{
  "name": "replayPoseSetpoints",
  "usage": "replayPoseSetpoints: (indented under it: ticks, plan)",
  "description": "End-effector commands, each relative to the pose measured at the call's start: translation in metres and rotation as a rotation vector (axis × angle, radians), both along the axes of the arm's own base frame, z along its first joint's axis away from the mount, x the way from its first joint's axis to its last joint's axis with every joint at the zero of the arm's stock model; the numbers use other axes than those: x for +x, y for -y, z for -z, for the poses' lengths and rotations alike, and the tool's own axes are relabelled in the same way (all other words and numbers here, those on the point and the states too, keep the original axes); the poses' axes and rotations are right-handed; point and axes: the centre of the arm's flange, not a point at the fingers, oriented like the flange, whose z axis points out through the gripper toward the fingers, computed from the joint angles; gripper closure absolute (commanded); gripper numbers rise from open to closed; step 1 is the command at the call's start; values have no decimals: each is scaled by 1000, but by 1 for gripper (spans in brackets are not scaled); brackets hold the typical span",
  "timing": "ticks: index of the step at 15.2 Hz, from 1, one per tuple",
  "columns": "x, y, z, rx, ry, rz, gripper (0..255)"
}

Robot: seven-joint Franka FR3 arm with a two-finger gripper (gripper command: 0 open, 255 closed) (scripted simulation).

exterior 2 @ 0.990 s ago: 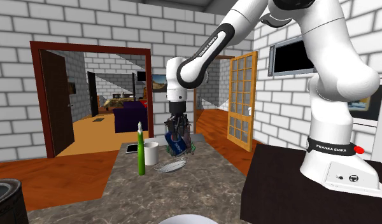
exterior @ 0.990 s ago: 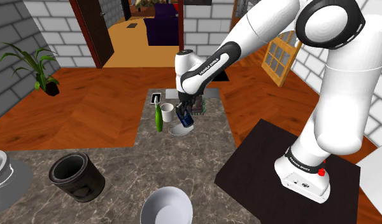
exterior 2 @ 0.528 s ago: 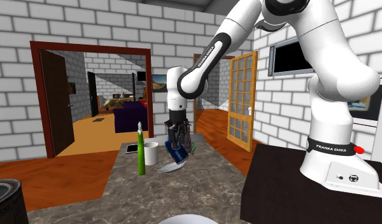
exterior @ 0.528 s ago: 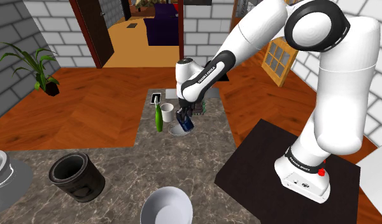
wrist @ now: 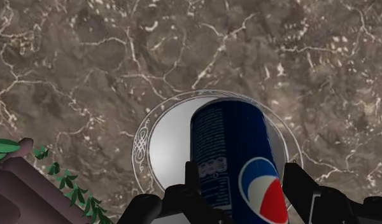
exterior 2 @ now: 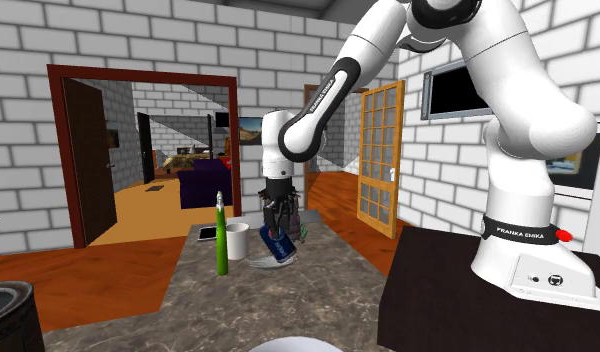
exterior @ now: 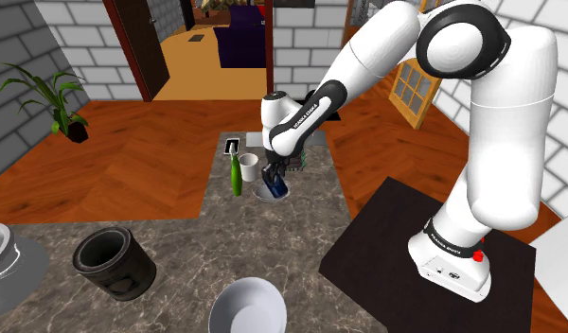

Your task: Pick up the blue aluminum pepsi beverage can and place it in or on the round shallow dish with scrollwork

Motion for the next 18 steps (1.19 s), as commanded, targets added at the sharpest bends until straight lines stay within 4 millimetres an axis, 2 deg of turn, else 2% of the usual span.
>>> replayPoseSetpoints:
  ticks: [1, 2, 3, 8, 12, 18]
  plan:
    - [0, 0, 0, 0, 1, 0, 255]
    - [0, 0, 0, 0, 1, 0, 255]
    - [0, 0, 0, 0, 1, 0, 0]
    - [0, 0, 0, 0, 1, 0, 0]
    - [1, 0, -50, 0, 1, 0, 0]
    - [1, 0, -50, 0, 1, 0, 0]
